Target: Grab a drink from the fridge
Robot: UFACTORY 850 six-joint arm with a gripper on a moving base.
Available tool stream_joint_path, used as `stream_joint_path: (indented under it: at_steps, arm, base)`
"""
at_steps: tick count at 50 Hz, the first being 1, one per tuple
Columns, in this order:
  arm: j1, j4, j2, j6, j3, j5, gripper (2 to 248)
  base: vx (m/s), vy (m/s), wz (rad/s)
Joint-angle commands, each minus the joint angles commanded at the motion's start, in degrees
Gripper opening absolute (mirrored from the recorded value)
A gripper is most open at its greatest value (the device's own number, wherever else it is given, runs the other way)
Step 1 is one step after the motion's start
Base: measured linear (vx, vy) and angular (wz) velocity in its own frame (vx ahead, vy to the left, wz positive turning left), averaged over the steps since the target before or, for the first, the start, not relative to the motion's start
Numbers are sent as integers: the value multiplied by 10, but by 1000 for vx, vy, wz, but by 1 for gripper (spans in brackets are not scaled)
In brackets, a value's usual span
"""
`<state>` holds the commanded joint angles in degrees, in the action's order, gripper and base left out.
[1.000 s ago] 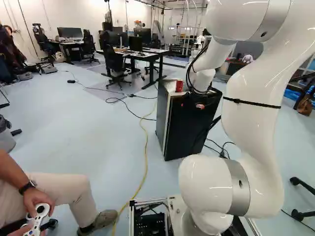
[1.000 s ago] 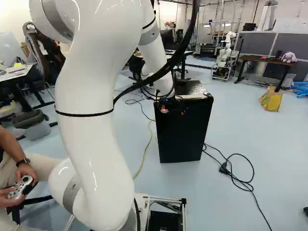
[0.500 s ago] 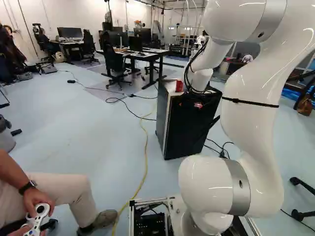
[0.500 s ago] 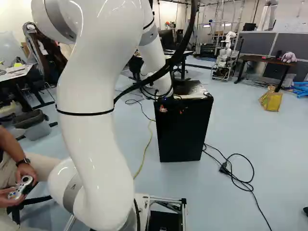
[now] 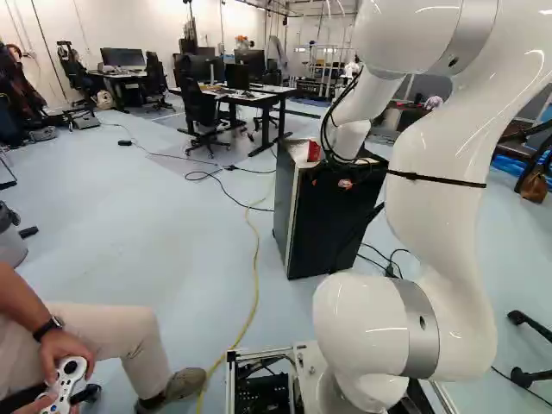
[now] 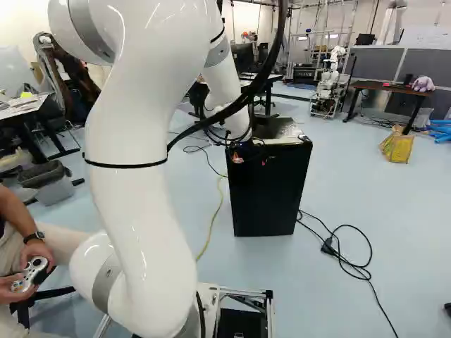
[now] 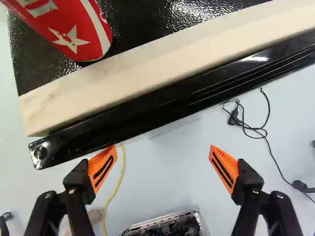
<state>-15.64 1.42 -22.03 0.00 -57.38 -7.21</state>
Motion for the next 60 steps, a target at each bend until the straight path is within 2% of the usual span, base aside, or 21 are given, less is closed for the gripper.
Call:
stream_joint_path:
  at_steps: [14, 30, 45, 60]
  arm:
    - [-1, 0, 12, 0, 15, 0, 247]
    - [-2, 0, 46, 0, 59, 13, 247]
    - [-2, -7, 83, 0, 105, 61, 247]
    - [-2, -21, 123, 0, 151, 134, 247]
  base:
    - [0, 0, 0]
    - [0, 0, 0]
    - [0, 0, 0]
    - [0, 0, 0]
